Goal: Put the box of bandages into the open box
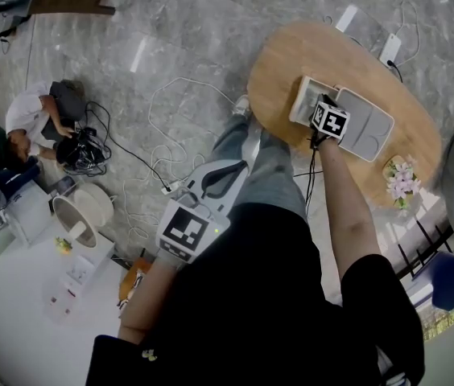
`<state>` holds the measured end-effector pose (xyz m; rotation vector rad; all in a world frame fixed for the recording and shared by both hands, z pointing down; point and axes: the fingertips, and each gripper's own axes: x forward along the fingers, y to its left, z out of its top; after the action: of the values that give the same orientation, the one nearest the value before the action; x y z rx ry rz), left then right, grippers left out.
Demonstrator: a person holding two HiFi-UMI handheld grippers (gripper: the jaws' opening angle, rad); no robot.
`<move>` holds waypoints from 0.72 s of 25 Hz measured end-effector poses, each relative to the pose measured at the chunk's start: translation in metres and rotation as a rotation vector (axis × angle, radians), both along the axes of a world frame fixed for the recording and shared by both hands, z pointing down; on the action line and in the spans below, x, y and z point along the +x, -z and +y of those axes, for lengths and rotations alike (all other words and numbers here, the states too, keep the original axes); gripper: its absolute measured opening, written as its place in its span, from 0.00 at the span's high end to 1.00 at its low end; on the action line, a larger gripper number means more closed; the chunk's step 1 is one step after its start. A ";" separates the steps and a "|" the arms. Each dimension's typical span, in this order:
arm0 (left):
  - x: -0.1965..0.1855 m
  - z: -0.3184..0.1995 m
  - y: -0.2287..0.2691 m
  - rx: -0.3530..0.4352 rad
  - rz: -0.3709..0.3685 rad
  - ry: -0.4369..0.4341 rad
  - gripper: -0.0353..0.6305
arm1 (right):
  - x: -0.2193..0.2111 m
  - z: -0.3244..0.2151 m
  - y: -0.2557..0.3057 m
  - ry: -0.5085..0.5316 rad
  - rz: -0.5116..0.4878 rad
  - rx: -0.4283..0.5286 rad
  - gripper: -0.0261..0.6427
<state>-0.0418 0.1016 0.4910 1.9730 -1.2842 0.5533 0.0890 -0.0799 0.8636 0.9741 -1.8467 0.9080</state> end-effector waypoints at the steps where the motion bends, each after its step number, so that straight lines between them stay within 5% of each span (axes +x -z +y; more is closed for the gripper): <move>1: 0.000 0.000 0.000 0.003 -0.001 0.001 0.93 | 0.001 0.000 -0.001 0.006 0.003 -0.003 0.91; 7: -0.005 0.004 0.003 0.018 0.003 0.018 0.93 | 0.006 0.001 0.006 0.041 0.022 0.012 0.81; 18: -0.012 -0.011 0.016 0.076 0.023 0.002 0.93 | 0.013 -0.009 0.042 0.029 0.037 0.052 0.81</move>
<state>-0.0536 0.0909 0.4753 2.0338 -1.3112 0.4862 0.1019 -0.0889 0.8215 0.9865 -1.8562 0.8228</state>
